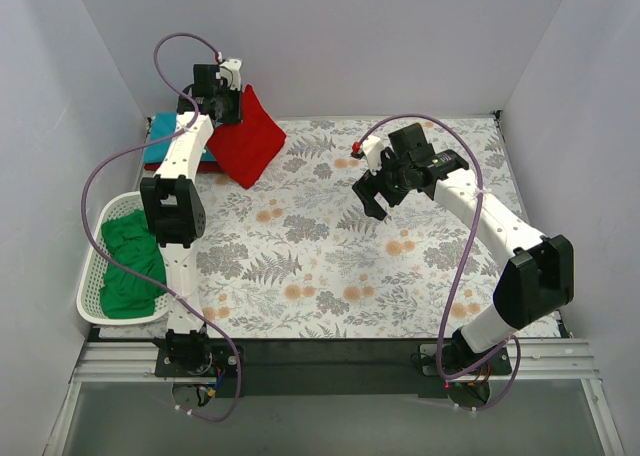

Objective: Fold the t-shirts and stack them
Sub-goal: Neatly place the folded tshirt to the corner

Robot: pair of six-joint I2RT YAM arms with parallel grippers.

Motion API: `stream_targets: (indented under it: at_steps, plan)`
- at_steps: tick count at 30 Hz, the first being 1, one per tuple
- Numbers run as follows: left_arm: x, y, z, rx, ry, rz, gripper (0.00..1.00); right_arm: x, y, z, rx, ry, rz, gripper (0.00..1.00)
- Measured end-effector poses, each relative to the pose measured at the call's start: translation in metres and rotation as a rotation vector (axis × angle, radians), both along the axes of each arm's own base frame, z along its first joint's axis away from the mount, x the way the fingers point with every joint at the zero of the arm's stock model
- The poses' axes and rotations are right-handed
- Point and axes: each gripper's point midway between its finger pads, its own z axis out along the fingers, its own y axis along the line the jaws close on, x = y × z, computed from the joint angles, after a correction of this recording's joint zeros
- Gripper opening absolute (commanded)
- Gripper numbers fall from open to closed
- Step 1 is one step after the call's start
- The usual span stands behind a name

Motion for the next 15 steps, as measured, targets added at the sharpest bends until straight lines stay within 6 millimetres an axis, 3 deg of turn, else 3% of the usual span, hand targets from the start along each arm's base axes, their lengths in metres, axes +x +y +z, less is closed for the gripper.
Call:
stream_targets:
  at_steps: [6,15]
  plan:
    - [0.002,0.002,0.007,0.018,-0.019,-0.005,0.00,0.000,0.000,0.000,-0.002,0.000,0.003,0.98]
    - [-0.003,0.002,0.054,0.011,-0.100,-0.004,0.00,0.000,0.000,0.000,-0.003,0.000,0.003,0.98]
